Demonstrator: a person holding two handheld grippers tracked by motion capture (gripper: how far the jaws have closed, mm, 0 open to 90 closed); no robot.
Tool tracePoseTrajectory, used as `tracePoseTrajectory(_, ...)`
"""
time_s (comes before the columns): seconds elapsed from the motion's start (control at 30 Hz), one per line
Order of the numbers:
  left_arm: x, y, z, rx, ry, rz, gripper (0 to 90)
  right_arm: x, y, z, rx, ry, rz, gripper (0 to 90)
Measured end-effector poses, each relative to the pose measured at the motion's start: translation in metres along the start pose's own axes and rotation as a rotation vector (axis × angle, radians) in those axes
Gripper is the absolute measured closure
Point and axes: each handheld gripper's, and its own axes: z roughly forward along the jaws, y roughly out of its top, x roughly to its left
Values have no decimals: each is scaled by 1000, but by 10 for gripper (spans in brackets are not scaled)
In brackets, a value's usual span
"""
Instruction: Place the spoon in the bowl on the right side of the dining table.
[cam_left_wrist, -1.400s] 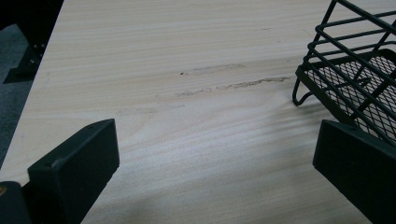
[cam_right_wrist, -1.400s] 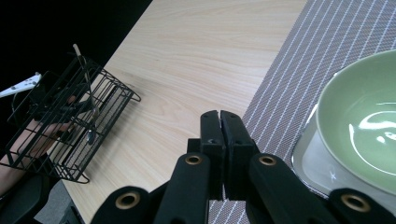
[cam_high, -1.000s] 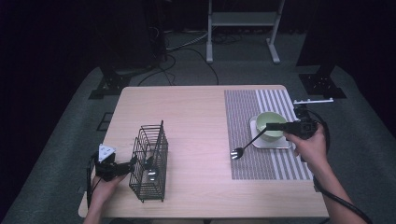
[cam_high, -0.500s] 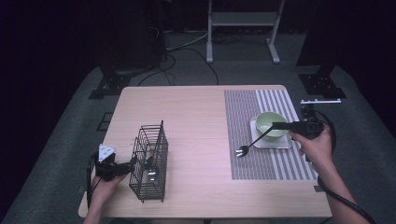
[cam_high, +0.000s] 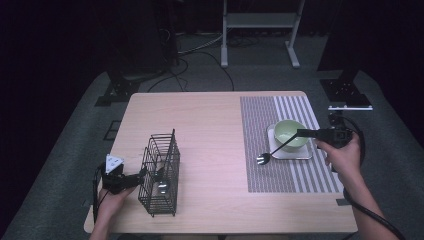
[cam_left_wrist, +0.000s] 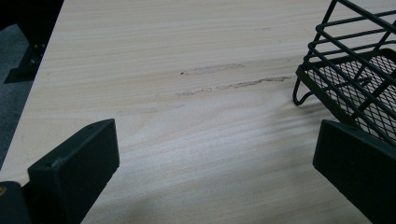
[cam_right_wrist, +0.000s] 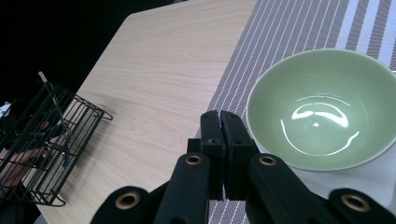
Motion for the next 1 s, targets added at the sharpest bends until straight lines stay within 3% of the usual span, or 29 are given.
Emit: tracePoseTrajectory(1.0, 0, 0, 0, 0, 0, 1, 0, -16, 7, -21, -59, -54, 46, 884)
